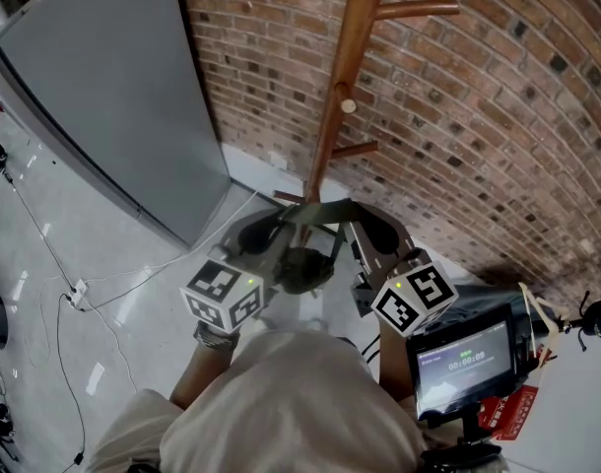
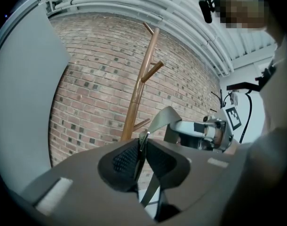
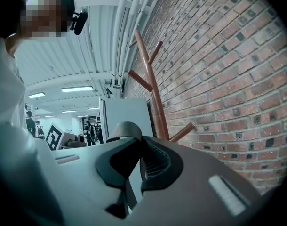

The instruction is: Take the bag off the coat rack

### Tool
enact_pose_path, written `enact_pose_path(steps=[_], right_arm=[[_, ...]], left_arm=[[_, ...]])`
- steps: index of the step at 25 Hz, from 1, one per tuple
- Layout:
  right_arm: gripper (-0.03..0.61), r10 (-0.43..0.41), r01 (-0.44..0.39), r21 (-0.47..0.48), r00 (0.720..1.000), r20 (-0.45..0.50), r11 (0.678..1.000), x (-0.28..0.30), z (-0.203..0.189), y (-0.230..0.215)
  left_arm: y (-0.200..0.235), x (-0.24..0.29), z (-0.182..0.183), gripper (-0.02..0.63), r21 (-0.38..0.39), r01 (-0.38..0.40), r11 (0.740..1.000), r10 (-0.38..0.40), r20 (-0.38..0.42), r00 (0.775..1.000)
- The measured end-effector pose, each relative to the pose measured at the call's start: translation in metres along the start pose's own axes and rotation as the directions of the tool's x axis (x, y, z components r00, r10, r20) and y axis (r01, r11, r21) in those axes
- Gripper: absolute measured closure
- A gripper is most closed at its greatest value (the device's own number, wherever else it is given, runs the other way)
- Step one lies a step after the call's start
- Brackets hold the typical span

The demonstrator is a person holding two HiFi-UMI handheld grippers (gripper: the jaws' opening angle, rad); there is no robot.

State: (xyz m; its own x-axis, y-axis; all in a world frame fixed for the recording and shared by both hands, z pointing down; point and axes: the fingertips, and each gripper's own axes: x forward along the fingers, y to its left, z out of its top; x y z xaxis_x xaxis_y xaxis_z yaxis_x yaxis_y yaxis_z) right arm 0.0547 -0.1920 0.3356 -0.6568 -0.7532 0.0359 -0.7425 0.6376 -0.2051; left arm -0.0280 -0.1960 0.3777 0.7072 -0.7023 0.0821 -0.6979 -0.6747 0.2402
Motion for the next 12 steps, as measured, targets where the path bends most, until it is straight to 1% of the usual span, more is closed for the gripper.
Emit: enact_pose_path(steps=[4, 7, 12], right_arm=[[0.571, 0.016, -0.015, -0.024, 1.000, 0.026, 1.000, -0.002, 0.015, 0.006], [0.571, 0.023, -0.022, -0.045, 0.999, 0.027, 0.999, -0.002, 0.021, 0.010], [0.571, 0.027, -0.026, -0.040, 0.999, 0.040, 0.999, 0.001, 0.027, 0.014]], left_arm=[[-0.005, -0.004, 0.017, 0.571, 0.016, 0.010, 1.000, -0.011, 0.038, 0.999], [-0.006, -0.007, 0.026, 0.571, 0.029, 0.011, 1.000, -0.012, 0.059, 0.998], [-0.006, -0.008, 0.026, 0.571, 0.043, 0.008, 0.999, -0.010, 0.055, 0.998]])
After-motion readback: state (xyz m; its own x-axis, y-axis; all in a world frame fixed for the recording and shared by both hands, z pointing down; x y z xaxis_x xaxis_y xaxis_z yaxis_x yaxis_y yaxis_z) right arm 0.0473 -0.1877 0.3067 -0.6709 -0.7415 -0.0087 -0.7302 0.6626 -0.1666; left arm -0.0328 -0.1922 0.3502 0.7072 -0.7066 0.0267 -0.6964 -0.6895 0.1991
